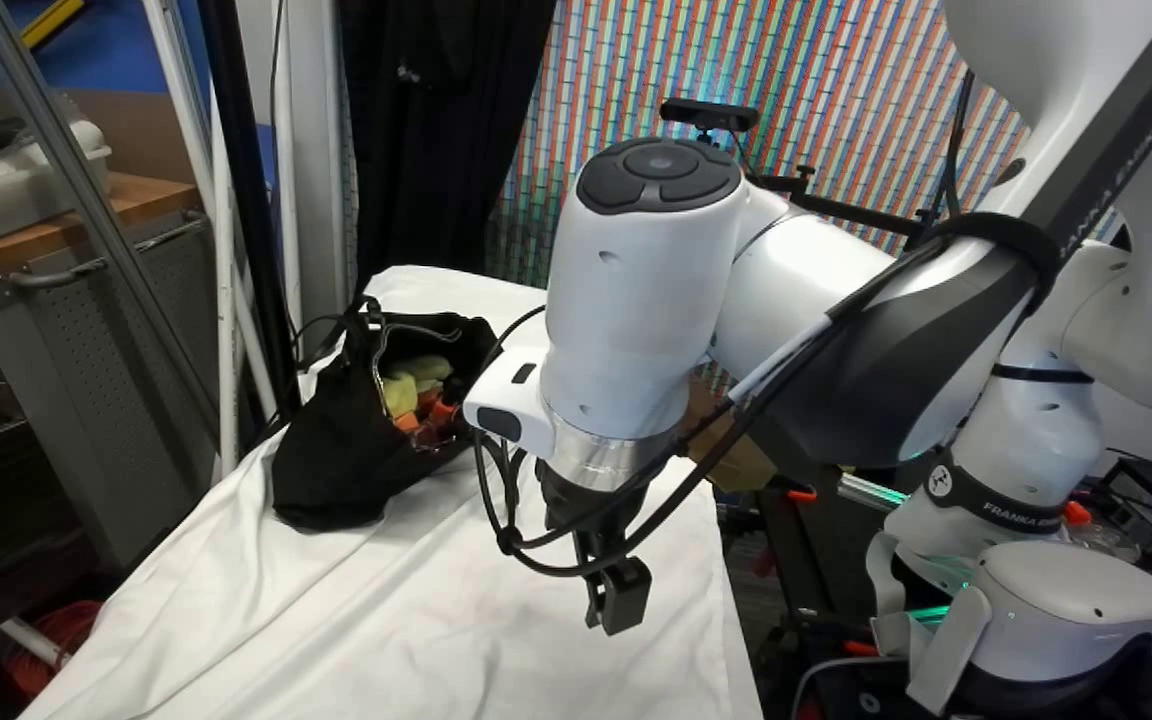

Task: Pick up all the nail polish from the table and put them in the black bag.

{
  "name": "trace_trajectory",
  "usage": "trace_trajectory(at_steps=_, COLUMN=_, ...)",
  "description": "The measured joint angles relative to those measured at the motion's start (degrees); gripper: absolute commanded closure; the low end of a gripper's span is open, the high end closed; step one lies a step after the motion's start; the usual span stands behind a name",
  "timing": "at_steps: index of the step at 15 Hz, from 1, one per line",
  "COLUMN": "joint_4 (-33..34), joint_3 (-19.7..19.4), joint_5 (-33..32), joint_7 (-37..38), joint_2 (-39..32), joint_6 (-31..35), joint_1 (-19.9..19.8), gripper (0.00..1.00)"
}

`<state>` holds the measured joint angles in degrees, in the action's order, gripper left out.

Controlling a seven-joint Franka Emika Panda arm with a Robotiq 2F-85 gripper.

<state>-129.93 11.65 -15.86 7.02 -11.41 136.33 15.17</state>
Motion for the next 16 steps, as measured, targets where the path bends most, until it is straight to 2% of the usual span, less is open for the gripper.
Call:
trace_trajectory(at_steps=10, joint_4=4.88, joint_3=0.31, joint_5=9.66, joint_7=10.81, joint_2=-5.64, joint_6=0.68, joint_1=2.77, gripper=0.0)
trace_trajectory(at_steps=16, joint_4=4.82, joint_3=0.62, joint_5=15.38, joint_7=15.09, joint_2=-7.53, joint_6=4.44, joint_1=4.25, gripper=0.0)
